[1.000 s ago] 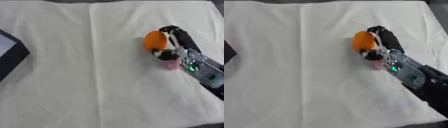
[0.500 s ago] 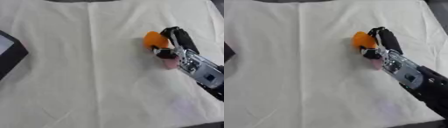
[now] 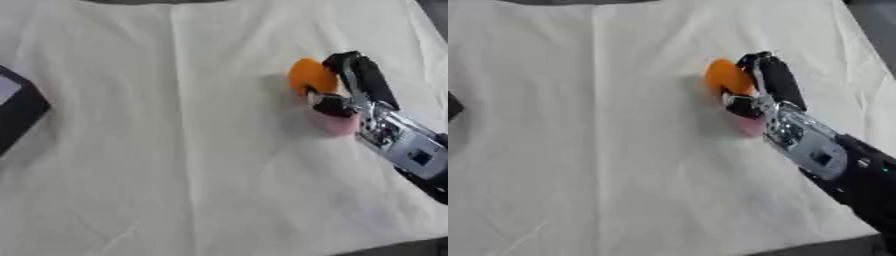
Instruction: Pick up the objects with one hand, pass them to the other hand, and then place them into the box on the other side of the table.
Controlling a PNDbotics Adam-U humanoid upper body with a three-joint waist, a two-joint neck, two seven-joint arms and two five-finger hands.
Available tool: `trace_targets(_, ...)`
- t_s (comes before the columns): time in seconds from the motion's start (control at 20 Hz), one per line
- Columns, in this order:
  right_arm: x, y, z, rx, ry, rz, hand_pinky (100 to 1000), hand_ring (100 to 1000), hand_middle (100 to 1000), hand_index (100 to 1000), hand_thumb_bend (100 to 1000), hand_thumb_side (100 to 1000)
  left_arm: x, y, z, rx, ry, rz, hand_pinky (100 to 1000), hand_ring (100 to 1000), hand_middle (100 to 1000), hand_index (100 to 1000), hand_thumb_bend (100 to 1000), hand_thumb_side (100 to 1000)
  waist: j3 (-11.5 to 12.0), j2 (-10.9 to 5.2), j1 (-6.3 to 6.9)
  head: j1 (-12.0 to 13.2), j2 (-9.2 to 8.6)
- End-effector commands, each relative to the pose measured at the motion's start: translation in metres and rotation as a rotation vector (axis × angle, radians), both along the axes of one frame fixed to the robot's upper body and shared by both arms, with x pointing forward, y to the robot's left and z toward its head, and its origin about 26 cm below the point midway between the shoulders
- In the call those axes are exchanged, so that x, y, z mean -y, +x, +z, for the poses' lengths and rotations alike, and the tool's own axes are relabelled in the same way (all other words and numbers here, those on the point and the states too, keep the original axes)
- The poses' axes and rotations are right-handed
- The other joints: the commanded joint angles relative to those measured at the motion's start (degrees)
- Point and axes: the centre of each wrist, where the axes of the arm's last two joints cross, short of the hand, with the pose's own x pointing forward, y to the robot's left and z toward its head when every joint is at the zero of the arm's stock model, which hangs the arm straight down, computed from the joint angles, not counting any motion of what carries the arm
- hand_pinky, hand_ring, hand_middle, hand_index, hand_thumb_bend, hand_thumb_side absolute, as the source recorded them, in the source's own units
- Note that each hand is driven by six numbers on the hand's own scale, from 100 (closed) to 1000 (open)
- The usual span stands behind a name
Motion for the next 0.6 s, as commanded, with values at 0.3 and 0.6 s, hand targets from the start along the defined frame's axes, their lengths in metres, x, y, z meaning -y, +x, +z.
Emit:
trace_targets(0.3, -0.0039, 0.0013, 0.0059, 0.138, -0.03, 0.091, 690, 690, 483, 597, 154, 100, -0.0054, -0.0043, 0.0091, 0.03, 0.029, 0.009, 1000, 627, 668, 666, 100, 720, -0.95, -3.71, 1.0, 1.61, 1.47)
trace_targets(0.6, -0.0059, 0.0027, 0.0071, 0.209, -0.024, 0.173, 689, 694, 485, 597, 124, 100, -0.0065, -0.0054, 0.0123, 0.042, 0.04, 0.01, 994, 627, 667, 666, 100, 706, -1.33, -4.52, 1.17, 2.71, 2.13)
